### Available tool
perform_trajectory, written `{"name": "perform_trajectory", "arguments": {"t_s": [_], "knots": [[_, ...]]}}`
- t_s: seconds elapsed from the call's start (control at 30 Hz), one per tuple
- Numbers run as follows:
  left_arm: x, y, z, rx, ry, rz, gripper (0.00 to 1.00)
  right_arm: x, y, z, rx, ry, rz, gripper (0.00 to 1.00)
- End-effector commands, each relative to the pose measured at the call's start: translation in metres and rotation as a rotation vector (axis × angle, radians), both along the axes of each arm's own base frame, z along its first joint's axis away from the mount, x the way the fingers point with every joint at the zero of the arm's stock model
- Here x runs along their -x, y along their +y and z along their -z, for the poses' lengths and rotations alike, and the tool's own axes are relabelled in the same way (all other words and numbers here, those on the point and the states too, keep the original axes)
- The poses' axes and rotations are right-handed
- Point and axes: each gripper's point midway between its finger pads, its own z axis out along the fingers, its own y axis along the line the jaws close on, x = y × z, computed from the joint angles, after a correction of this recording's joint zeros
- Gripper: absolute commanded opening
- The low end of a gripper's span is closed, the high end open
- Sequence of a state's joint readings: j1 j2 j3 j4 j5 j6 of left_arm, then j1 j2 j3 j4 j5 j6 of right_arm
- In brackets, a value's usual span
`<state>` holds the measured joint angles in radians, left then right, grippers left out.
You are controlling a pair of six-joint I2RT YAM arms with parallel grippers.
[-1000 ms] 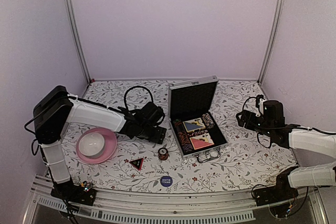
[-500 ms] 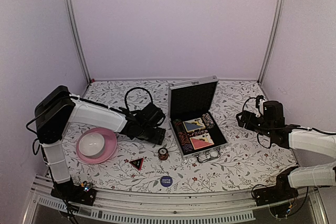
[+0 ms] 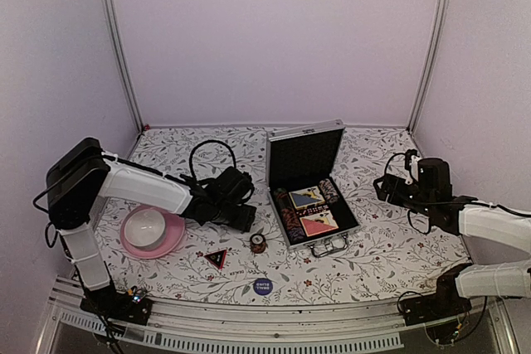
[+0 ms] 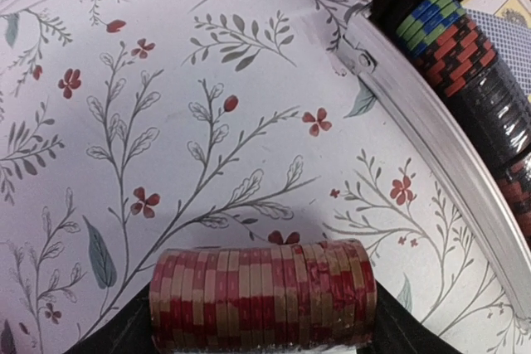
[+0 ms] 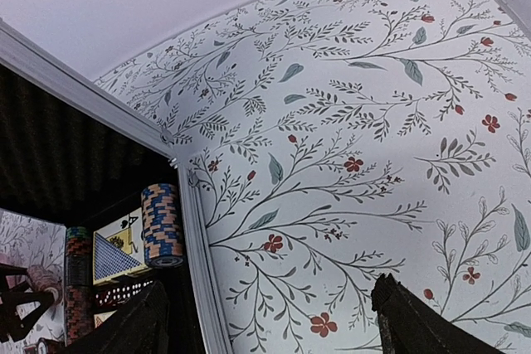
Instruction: Pack up texas hold em set
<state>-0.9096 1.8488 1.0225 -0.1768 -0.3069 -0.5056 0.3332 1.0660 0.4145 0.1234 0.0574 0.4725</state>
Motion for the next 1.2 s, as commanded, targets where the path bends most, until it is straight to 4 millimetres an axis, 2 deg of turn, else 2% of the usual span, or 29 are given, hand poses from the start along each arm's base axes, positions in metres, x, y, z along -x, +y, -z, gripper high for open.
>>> {"name": "perform_trajectory", "arguments": {"t_s": [0.0,0.27,0.33,0.43,0.57,0.7,0.83,1.03,1.17], "knots": [[-0.008,-0.009,-0.053,0.094,-0.174,0.043,0.53,0.000,0.017,-0.021,-0.015,0.000,-0.107,0.86],[0.021,-0.032,-0.129,0.263,-0.425,0.243,0.50,0.017,0.047,-0.060,-0.042,0.027,-0.317,0.86],[0.035,-0.046,-0.148,0.307,-0.485,0.314,0.49,0.024,0.062,-0.071,-0.107,0.033,-0.395,0.86],[0.056,-0.069,-0.181,0.345,-0.594,0.407,0.49,0.042,0.094,-0.089,-0.248,0.058,-0.584,0.86],[0.086,-0.097,-0.216,0.324,-0.733,0.498,0.48,0.058,0.120,-0.110,-0.359,0.090,-0.727,0.84],[0.112,-0.119,-0.228,0.289,-0.828,0.583,0.47,0.077,0.146,-0.130,-0.425,0.078,-0.854,0.84],[0.130,-0.135,-0.231,0.281,-0.877,0.635,0.47,0.095,0.174,-0.128,-0.448,0.140,-0.935,0.83],[0.137,-0.146,-0.229,0.307,-0.876,0.669,0.47,0.123,0.212,-0.129,-0.460,0.164,-1.078,0.82],[0.140,-0.148,-0.231,0.323,-0.877,0.680,0.47,0.135,0.230,-0.120,-0.457,0.210,-1.140,0.79]]}}
